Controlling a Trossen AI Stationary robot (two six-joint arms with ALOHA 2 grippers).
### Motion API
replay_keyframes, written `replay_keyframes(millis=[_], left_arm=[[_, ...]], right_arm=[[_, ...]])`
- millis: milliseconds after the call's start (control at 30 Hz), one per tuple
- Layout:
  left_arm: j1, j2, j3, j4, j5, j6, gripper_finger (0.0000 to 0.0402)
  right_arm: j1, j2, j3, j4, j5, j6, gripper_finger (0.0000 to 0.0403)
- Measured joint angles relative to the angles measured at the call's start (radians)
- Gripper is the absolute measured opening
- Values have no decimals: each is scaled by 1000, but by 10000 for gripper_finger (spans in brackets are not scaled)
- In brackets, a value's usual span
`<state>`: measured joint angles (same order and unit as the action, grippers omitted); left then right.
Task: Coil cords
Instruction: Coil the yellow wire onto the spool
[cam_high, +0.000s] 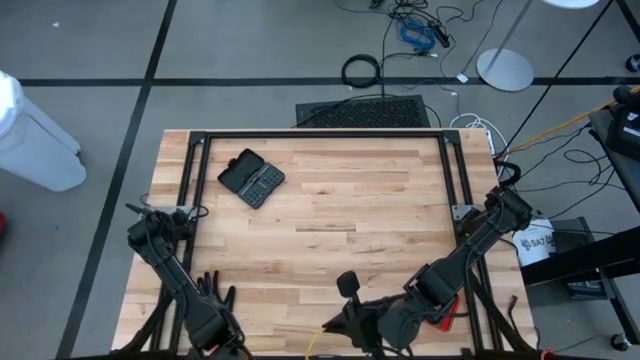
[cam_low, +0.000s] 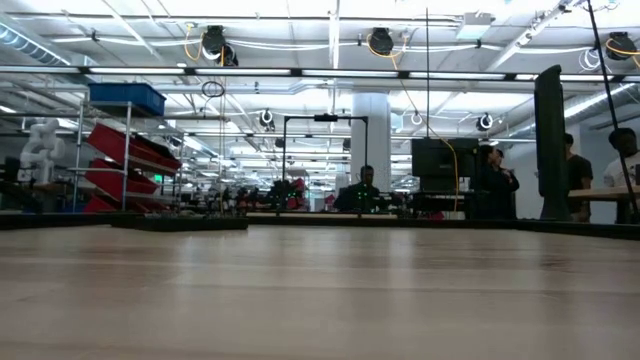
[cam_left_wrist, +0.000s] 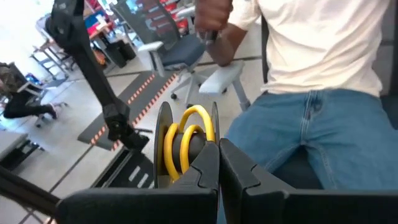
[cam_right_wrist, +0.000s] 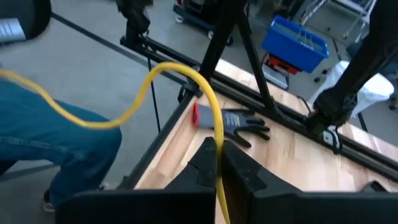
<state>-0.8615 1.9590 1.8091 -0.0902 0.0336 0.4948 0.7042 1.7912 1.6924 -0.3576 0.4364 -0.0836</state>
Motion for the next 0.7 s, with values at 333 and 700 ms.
replay_keyframes(millis=[333, 700], left_arm=[[57, 30, 0, 8, 26, -31, 0], [60, 30, 0, 32, -45, -44, 0]], right_arm=[[41, -6, 25, 54, -22, -23, 0], [84, -6, 56, 32, -17, -7, 0]])
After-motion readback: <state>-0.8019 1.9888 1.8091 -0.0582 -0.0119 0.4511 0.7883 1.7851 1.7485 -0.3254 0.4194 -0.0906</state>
